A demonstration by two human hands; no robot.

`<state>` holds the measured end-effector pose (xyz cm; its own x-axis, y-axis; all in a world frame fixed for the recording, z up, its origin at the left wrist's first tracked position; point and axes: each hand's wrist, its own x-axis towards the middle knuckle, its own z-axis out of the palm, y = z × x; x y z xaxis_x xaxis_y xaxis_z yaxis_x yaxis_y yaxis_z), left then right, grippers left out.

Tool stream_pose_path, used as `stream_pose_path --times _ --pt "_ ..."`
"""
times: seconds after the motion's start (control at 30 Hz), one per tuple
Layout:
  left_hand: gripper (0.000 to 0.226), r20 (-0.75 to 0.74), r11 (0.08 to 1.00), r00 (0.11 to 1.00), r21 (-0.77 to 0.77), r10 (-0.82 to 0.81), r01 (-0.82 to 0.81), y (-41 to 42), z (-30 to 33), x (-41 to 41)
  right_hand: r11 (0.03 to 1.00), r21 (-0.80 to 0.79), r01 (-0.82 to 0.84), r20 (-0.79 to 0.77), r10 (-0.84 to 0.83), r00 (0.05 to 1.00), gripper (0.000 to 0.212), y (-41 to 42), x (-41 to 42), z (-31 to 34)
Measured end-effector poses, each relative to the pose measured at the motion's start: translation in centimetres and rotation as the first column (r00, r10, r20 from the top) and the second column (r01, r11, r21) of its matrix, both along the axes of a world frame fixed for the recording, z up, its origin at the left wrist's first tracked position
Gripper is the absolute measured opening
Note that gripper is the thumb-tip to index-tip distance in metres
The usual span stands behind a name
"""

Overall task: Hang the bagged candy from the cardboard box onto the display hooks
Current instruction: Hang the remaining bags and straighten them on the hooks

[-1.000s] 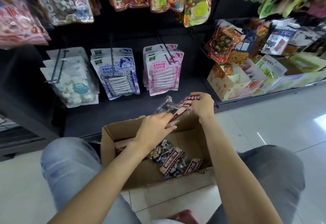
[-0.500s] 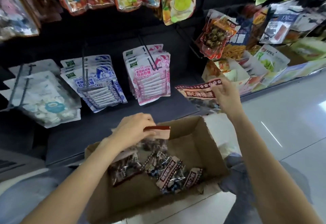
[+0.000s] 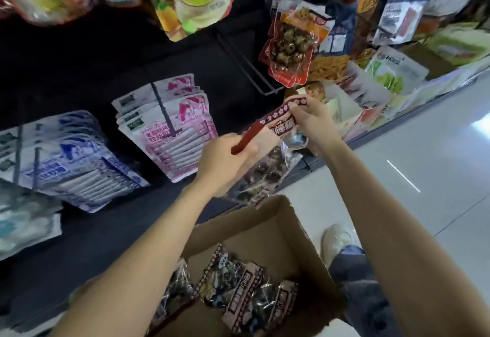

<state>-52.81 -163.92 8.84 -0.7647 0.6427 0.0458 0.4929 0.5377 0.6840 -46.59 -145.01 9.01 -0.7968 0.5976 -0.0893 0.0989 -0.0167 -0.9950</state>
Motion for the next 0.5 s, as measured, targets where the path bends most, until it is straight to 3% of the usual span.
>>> stream_pose_path --times 0.1,0.27,0.43,0.5 --pt "0.02 0.075 0.983 0.995 0.169 0.058 -0.07 0.9 -0.6 -1.5 0.984 -0.144 0.102 -0.041 -0.109 0.993 0.017 1.1 -1.8 -0.3" --pt "0.009 0.258 0.923 0.957 0.322 0.13 -0.212 0.9 -2.2 -3.6 0.994 -0.024 0.105 -0.01 -0.105 0.994 0.017 1.8 -4.0 -0.6" --pt "0.002 0.117 0.922 0.984 0.348 0.136 -0.169 1.5 -2.7 -4.4 0.989 -0.04 0.142 -0.025 -0.143 0.989 0.013 2.0 -4.8 -1.2" --pt "0.014 0.041 0.921 0.984 0.346 0.175 -0.178 1.5 -2.8 -4.4 0.99 0.019 0.139 -0.006 -0.139 0.99 0.012 2.1 -5.1 -1.3"
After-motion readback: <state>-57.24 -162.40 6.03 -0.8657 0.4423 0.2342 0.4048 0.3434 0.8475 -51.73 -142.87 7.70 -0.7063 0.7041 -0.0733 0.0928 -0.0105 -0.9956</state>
